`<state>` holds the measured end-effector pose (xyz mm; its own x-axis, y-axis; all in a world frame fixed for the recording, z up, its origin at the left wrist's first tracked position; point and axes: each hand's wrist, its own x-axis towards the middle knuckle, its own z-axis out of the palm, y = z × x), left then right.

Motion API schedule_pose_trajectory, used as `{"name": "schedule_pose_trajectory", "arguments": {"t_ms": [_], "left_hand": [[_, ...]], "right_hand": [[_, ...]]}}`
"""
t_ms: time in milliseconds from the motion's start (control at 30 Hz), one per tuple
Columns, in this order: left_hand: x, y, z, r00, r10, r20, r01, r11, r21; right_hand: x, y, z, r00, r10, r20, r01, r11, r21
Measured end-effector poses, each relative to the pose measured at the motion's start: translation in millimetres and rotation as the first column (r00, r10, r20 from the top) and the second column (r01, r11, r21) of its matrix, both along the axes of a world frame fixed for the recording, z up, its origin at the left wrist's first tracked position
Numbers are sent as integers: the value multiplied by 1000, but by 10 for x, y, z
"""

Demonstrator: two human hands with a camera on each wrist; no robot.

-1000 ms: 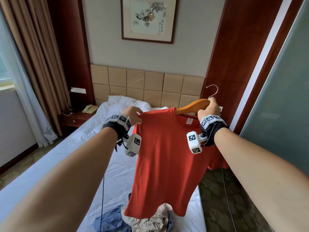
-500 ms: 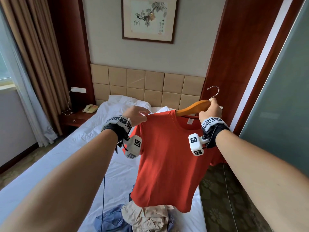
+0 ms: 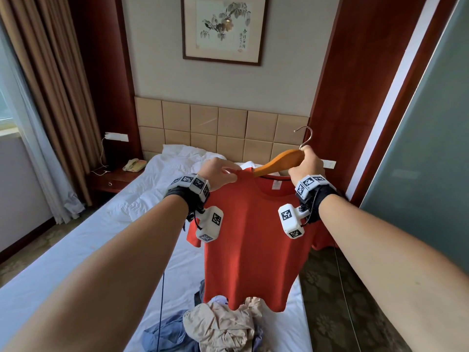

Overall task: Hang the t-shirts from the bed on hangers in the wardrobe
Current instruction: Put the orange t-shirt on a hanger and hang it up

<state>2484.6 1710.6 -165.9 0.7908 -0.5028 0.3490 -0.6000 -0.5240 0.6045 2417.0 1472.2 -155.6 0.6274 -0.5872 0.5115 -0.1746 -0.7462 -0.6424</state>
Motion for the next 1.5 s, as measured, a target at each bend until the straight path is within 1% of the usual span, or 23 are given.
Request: {"name": "schedule_pose_trajectory", "arguments": {"t_ms": [133, 300, 433, 533, 600, 667, 767, 833, 900, 967, 1033, 1100, 1167, 1200, 1233, 1267, 1333, 1400, 1500], "left_hand": [[-2, -93, 59, 1000, -16, 22, 15, 999, 52], [-68, -223, 188, 998, -51, 27, 50, 998, 25], [-119, -370, 326, 995, 15, 94, -18, 999, 27], [-153, -404, 408, 998, -5, 59, 4, 1000, 13], [-156, -394, 414, 1000, -8, 28, 8, 1000, 15], [-132, -347, 376, 999, 27, 19, -27, 1000, -2], [-93, -214, 337, 996, 93, 1, -93, 995, -42], [-99, -131, 355, 990, 138, -32, -139, 989, -40], [-107, -88, 378, 987, 125, -95, -132, 989, -67], [-141, -77, 411, 983, 95, -156, -115, 986, -123], [-203, -81, 450, 977, 96, -192, -132, 975, -182], [-250, -71, 486, 976, 160, -150, -189, 960, -205], [-287, -36, 500, 969, 233, -84, -246, 941, -231], [-300, -10, 506, 964, 260, -61, -267, 934, -239], [-312, 18, 511, 958, 283, -48, -286, 927, -241], [-329, 48, 518, 952, 304, -43, -305, 922, -238], [-356, 100, 538, 940, 340, -30, -338, 914, -223], [-376, 113, 545, 934, 358, 3, -351, 915, -198], [-415, 92, 546, 925, 375, 58, -362, 918, -162]], "right_hand": [[23, 94, 86, 996, 71, -53, -73, 996, -51], [13, 248, 179, 982, 159, -100, -171, 977, -130], [33, 447, 210, 960, 241, -143, -262, 953, -151], [33, 500, 216, 944, 283, -169, -309, 938, -154], [12, 482, 240, 908, 360, -213, -393, 909, -137], [-9, 409, 265, 859, 415, -301, -464, 879, -113], [-31, 217, 210, 794, 384, -471, -469, 880, -72], [-67, 117, 147, 770, 359, -528, -459, 886, -69], [-98, 99, 98, 773, 382, -507, -479, 875, -70], [-124, 154, 86, 780, 411, -472, -506, 858, -89], [-139, 218, 70, 778, 442, -447, -533, 840, -98], [-136, 259, 53, 773, 486, -408, -562, 823, -84], [-151, 260, 65, 758, 537, -370, -589, 808, -34], [-178, 246, 79, 744, 548, -382, -599, 800, -19], [-206, 207, 87, 724, 545, -422, -608, 794, -17], [-239, 154, 87, 702, 514, -493, -607, 794, -37], [-283, 52, 50, 693, 369, -619, -560, 816, -142], [-291, -52, -15, 700, 249, -669, -499, 841, -210], [-321, -107, -85, 708, 126, -695, -439, 849, -294]]}}
